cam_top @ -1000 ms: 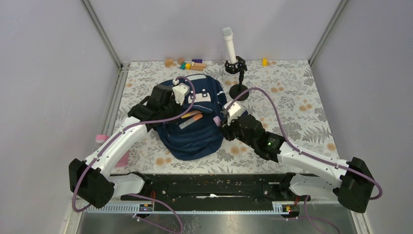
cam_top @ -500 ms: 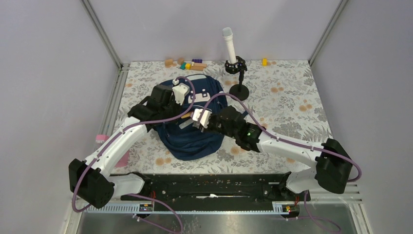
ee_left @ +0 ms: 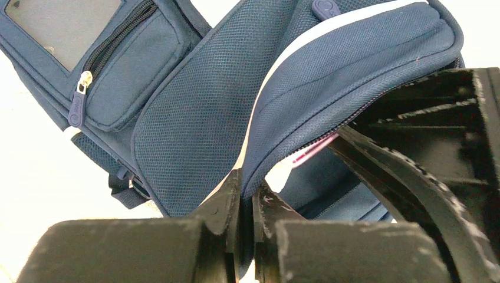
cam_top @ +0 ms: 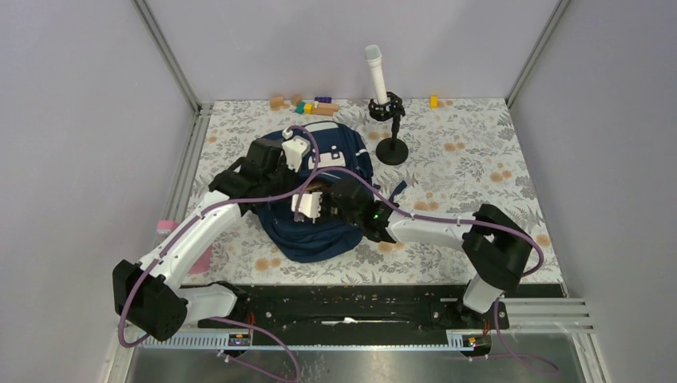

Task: Pack the student bag
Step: Place the stationery in the student bag.

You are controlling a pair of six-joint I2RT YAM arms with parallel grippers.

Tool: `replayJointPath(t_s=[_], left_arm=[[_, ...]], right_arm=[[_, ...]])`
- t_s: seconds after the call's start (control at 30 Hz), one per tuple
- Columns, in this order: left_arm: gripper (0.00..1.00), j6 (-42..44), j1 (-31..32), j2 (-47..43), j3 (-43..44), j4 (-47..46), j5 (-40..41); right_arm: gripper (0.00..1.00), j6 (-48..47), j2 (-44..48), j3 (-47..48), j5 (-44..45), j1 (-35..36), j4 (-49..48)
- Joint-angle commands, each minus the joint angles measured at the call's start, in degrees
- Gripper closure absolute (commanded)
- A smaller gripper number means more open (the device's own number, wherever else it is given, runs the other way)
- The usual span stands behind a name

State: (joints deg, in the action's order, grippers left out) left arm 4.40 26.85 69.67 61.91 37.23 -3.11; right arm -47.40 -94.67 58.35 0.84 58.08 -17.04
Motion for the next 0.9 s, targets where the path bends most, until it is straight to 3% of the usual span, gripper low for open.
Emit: replayJointPath(t_s=[0.0, 0.1, 0.23, 0.5, 0.6, 0.67, 0.77, 0.87], left_arm=[[1.0, -1.42, -0.59, -2.97, 3.54, -1.11, -0.4], [1.0, -1.42, -0.64, -2.83, 3.56, -1.11, -0.4], [1.0, -1.42, -0.66, -2.63, 3.56, -1.11, -0.78], [1.0, -1.8, -0.58, -1.82, 3.82, -1.1, -2.96], [1.0, -2.38, -0.19, -1.67, 3.71, -2.09, -6.34], [1.0, -3.19, 1.25, -1.01, 4.0, -2.17, -6.66], [1.0, -5.76, 4.35, 0.47, 4.83, -2.47, -6.41], [1.0, -11.47, 7.61, 2.1, 4.46, -4.65, -7.64]], right_arm=[[0.72, -0.55, -1.49, 1.96, 5.73, 0.6, -7.12], [0.47, 1.45, 0.11, 0.72, 6.63, 0.66, -7.55], [0.29, 4.88, 4.06, -3.23, 6.54, 0.7, -10.23], [0.25, 23.17, 17.91, -11.47, 7.63, 0.66, -8.21], [0.23, 30.86, 23.05, -13.69, 12.21, 0.43, -5.55], [0.23, 38.07, 24.77, -14.28, 16.3, -0.76, -1.41], [0.28, 50.89, 27.42, -15.78, 14.78, -5.13, 3.95], [0.28, 55.84, 30.6, -19.57, 14.14, -6.03, 4.11]])
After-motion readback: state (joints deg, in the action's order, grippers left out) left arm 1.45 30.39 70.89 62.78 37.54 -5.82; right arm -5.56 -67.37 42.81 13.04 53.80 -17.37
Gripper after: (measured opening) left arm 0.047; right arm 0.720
